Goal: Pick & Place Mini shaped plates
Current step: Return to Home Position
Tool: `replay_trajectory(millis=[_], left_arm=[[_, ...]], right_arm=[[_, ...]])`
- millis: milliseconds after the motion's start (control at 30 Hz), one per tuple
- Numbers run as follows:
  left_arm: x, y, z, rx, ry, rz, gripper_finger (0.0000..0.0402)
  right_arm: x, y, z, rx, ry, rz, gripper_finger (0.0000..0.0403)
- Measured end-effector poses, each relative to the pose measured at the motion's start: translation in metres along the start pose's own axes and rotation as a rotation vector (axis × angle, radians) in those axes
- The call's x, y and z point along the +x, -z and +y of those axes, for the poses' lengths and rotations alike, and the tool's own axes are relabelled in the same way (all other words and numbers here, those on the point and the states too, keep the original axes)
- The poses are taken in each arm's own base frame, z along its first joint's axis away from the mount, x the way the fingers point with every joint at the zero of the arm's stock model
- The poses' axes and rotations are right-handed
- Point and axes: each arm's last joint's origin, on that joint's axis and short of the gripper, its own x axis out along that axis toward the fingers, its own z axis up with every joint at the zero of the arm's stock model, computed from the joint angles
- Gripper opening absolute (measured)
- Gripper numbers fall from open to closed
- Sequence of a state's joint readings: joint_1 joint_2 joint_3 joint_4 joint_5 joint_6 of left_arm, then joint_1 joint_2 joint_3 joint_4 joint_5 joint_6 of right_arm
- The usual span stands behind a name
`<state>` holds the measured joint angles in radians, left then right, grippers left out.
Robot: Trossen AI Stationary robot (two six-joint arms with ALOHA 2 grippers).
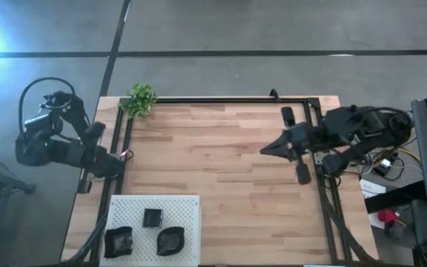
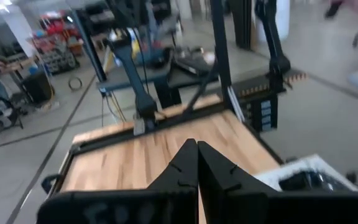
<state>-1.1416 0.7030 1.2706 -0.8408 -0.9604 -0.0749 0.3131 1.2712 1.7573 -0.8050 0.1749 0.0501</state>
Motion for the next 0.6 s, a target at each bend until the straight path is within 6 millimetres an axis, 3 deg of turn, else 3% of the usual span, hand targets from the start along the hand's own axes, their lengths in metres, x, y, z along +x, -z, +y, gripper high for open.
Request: replay_trajectory(millis=[367, 600], left_arm=[[-0.022, 0.029, 0.035, -0.134, -0.026, -0.236, 0.0000], [-0.032, 0.042, 0.047, -0.116, 0.039, -0.385, 0.0000]], right_arm=[[-0.039, 0.052, -0.010, 0.116, -0.020, -0.265, 0.0008], [-0.050, 0.082, -0.013, 0.112, -0.023, -0.322, 0.0008]])
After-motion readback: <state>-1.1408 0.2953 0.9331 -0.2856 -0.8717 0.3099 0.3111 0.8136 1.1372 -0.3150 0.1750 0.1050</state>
